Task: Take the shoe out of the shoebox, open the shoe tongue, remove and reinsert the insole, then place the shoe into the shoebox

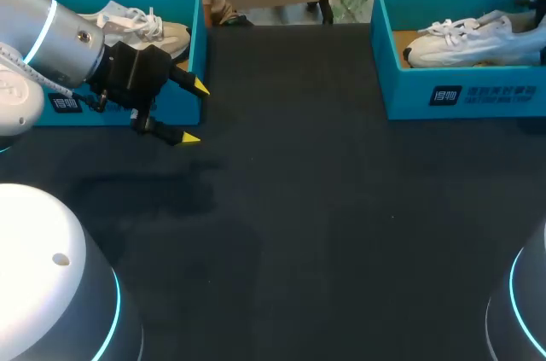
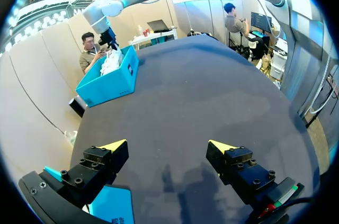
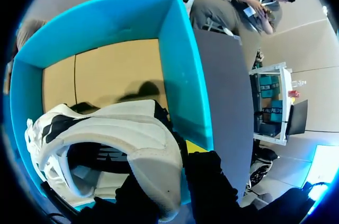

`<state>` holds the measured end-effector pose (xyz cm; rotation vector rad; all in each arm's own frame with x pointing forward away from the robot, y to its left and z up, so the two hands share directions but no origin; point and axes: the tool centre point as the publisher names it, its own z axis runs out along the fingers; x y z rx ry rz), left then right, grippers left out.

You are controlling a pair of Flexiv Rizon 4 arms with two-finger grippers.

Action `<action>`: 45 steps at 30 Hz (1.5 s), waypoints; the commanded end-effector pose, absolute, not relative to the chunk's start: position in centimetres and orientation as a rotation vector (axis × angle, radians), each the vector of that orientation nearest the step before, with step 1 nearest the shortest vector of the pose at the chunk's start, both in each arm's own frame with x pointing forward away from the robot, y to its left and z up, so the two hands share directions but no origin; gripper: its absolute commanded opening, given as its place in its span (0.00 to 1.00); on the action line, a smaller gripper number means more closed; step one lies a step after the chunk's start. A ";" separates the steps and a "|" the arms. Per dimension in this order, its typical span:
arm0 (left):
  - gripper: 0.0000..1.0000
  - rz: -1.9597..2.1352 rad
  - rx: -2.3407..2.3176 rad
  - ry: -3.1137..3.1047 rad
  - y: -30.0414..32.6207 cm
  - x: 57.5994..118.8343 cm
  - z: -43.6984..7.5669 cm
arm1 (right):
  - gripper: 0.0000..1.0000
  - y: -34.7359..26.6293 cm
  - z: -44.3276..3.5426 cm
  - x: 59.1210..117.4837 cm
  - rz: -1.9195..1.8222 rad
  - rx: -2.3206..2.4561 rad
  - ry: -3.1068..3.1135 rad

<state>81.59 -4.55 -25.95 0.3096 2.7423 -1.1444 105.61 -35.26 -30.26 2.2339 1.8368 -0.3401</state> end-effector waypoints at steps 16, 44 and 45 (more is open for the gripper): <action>1.00 -1.141 0.309 2.742 -4.6 81.5 -25.9 | 0.00 -35.3 -31.3 103.1 -0.336 2.260 1.825; 1.00 -1.141 0.309 2.742 -4.6 81.5 -25.9 | 0.00 -36.4 -34.2 101.9 -0.371 2.288 1.808; 1.00 -1.141 0.309 2.742 -4.6 81.5 -25.9 | 0.00 -36.4 -34.3 101.9 -0.370 2.290 1.811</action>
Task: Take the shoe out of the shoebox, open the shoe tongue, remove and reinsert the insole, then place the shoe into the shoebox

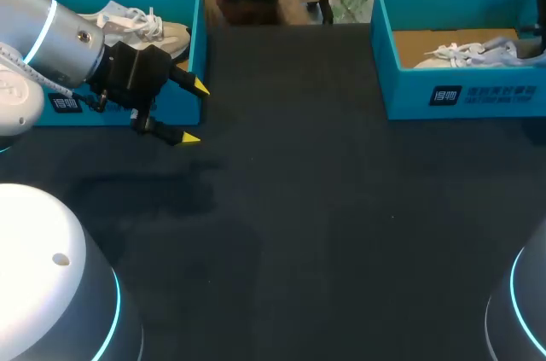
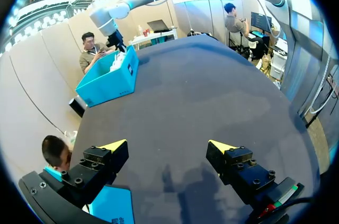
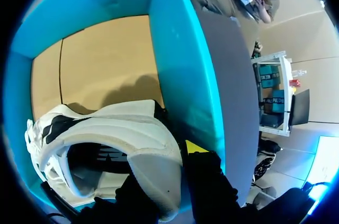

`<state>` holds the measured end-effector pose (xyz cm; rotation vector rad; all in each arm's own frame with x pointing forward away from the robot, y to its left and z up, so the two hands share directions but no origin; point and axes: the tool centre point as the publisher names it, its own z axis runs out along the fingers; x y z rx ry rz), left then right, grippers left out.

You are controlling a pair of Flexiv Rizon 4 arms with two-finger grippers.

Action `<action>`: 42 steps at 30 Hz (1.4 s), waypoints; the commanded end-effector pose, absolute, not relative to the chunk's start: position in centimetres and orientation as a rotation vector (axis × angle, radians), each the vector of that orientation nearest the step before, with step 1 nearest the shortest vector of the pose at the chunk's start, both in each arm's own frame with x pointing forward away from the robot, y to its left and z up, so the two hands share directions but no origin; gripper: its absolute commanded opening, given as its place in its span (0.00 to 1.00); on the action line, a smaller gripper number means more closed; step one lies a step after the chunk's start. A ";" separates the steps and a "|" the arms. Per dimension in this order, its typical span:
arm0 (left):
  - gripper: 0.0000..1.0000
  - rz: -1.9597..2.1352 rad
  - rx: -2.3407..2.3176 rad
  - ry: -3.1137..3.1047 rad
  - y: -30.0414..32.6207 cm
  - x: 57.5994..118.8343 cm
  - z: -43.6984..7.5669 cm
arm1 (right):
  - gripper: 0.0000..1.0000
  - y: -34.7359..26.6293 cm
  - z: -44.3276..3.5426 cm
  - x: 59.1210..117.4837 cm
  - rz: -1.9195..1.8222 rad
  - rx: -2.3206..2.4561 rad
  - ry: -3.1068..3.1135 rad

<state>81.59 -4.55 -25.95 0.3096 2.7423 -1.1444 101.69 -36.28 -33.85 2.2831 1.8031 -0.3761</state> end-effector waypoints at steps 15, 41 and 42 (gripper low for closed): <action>1.00 -1.141 0.309 2.742 -4.6 81.5 -25.9 | 0.00 -35.7 -35.9 101.7 -0.388 2.298 1.844; 1.00 -1.141 0.309 2.742 -4.6 81.5 -25.9 | 0.57 -35.1 -35.5 101.4 -0.361 2.315 1.835; 1.00 -1.141 0.309 2.742 -4.6 81.5 -25.9 | 0.62 -35.0 -35.2 101.4 -0.359 2.314 1.835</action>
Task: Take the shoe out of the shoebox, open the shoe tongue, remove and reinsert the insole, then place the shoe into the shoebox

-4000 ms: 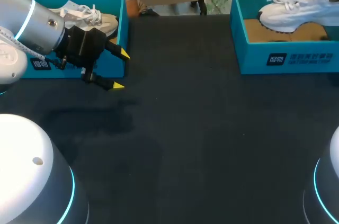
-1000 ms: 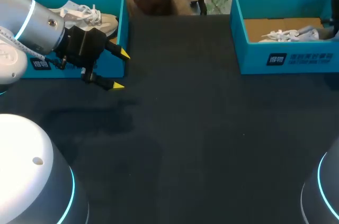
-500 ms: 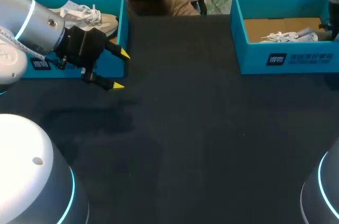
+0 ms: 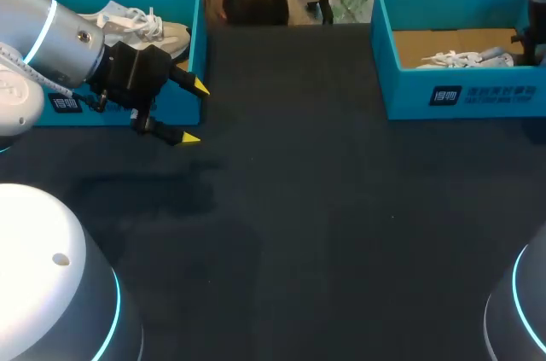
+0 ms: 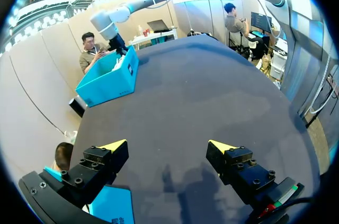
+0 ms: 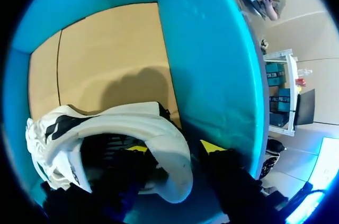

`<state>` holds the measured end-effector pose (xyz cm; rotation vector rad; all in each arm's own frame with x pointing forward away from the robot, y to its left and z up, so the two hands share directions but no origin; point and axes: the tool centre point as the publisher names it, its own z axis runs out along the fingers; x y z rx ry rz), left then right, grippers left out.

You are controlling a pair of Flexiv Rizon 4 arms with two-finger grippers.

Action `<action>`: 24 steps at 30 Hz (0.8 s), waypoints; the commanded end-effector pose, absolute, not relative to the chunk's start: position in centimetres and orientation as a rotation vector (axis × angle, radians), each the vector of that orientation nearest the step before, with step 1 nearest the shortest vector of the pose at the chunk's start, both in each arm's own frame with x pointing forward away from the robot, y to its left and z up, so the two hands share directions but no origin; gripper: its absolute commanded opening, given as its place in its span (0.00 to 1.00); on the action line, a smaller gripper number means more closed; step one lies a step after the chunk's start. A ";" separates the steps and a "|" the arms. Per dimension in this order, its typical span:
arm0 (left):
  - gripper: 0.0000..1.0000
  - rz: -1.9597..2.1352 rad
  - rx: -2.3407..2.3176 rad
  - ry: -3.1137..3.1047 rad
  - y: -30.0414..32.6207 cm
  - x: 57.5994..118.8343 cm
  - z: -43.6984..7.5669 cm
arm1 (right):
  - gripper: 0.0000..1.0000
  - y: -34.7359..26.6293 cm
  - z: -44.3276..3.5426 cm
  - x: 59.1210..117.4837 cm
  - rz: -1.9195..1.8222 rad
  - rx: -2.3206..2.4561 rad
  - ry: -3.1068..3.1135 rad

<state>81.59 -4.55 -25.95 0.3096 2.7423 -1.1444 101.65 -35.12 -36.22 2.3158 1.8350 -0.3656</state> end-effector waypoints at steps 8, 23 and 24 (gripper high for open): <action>1.00 -1.141 0.309 2.742 -4.6 81.5 -25.9 | 1.00 -34.5 -32.8 100.9 -0.336 2.338 1.809; 1.00 -1.141 0.309 2.742 -4.6 81.5 -25.9 | 1.00 -31.5 -27.7 99.8 -0.279 2.300 1.806; 1.00 -1.141 0.309 2.742 -4.6 81.5 -25.9 | 1.00 -31.2 -27.4 99.7 -0.271 2.294 1.818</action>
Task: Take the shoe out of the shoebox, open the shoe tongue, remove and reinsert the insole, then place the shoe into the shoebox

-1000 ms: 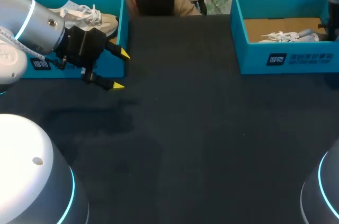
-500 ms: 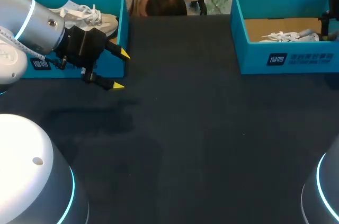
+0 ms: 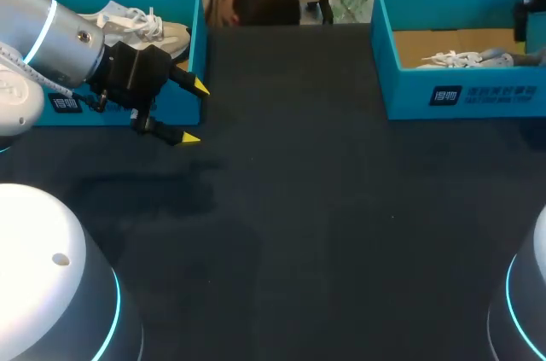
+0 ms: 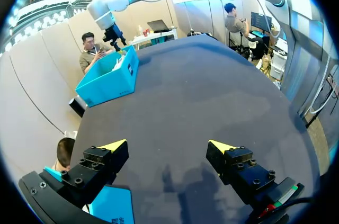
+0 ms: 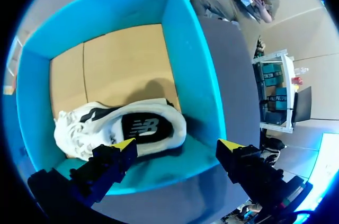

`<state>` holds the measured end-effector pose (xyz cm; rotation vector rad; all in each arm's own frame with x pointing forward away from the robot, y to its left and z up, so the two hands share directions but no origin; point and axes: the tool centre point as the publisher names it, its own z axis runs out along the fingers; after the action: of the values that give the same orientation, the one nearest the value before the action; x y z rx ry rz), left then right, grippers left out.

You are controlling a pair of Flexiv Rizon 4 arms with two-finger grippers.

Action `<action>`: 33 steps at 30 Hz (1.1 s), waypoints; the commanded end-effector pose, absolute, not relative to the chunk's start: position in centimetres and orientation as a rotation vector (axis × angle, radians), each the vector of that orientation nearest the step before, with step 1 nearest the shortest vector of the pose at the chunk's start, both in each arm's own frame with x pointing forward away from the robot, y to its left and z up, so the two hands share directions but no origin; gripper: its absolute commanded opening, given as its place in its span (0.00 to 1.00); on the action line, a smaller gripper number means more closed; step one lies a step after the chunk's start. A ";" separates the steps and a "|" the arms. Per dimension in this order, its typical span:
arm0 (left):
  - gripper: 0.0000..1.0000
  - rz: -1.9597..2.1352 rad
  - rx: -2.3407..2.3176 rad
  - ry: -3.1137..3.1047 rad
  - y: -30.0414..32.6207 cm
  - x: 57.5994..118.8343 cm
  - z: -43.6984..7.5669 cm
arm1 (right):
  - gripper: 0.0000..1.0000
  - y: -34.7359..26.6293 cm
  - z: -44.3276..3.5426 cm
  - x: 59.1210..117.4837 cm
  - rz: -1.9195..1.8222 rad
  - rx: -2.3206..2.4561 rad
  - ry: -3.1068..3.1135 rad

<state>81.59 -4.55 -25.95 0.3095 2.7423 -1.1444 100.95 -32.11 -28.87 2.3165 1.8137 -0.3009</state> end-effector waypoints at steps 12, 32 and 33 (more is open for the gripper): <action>1.00 -1.164 0.374 2.720 -4.1 82.0 -24.4 | 1.00 -28.0 -26.9 98.4 -0.046 2.339 2.021; 1.00 -0.820 1.486 2.464 2.4 87.5 -20.3 | 1.00 -28.0 -26.9 98.4 -0.046 2.339 2.021; 1.00 -0.790 1.532 2.458 2.7 87.7 -20.1 | 1.00 -28.0 -26.9 98.4 -0.046 2.339 2.021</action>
<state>86.67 1.91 -20.75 1.1703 2.4880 -0.9226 98.50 -28.07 -26.85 2.3394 2.0226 -0.0483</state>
